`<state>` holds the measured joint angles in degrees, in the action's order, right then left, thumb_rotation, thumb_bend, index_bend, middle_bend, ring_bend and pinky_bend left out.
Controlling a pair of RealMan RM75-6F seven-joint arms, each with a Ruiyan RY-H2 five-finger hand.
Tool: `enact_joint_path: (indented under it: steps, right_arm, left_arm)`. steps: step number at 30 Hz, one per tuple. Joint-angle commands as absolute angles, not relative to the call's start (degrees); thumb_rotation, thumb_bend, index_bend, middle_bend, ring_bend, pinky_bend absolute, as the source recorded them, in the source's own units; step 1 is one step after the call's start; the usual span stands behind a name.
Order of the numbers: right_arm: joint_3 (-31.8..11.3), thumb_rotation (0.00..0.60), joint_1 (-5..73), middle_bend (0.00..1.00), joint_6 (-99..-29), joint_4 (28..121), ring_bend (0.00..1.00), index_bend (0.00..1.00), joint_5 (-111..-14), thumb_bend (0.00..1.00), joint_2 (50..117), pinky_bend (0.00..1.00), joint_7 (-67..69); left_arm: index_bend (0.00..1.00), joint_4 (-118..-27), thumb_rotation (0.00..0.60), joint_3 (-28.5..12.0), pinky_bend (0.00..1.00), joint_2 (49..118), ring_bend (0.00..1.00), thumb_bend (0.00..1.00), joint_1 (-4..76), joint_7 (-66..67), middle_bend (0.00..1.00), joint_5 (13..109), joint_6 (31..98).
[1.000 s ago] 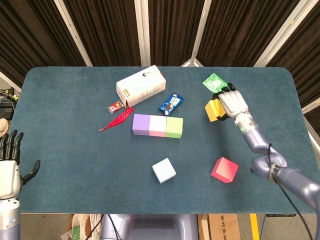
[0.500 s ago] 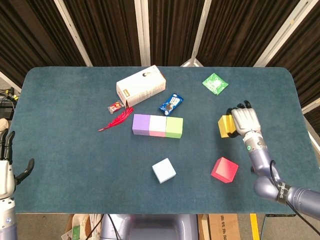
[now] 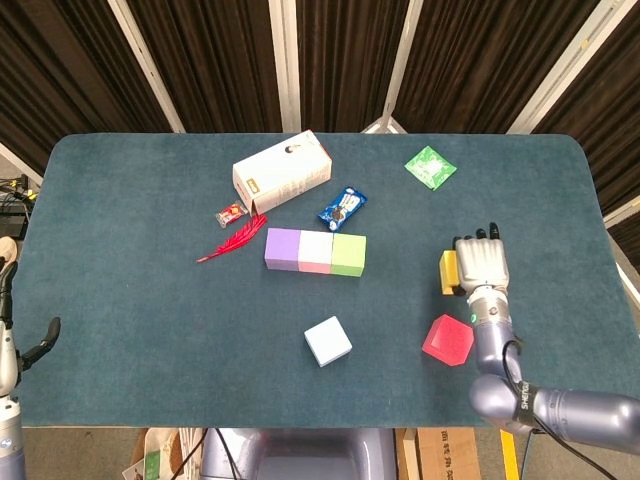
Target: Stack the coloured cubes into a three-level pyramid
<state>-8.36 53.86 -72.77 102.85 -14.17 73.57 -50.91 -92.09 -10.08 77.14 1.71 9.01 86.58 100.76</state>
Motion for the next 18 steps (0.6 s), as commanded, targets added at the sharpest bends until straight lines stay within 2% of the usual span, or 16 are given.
enact_joint_path:
  steps: [1,7,18]
  right_arm:
    - [-10.22,0.600,55.42,0.42,-75.39,103.70,0.18,0.46,-11.38,0.29,75.69,0.00,-53.41]
    - [-12.28,0.600,56.50,0.42,-77.41,102.18,0.18,0.46,-8.94,0.29,78.35,0.00,-55.08]
    - [-14.40,0.600,56.66,0.42,-74.76,97.13,0.18,0.45,-4.51,0.29,81.22,0.00,-56.39]
  left_arm:
    - [0.03,-92.21,0.600,-10.39,0.00,76.89,0.00,0.35,1.58,8.53,0.03,86.38,101.08]
    - [0.03,-92.61,0.600,-10.55,0.00,76.39,0.00,0.35,1.37,7.51,0.03,86.44,101.44]
    - [0.03,-92.16,0.600,-10.90,0.00,76.86,0.00,0.35,1.33,7.15,0.04,86.65,102.17]
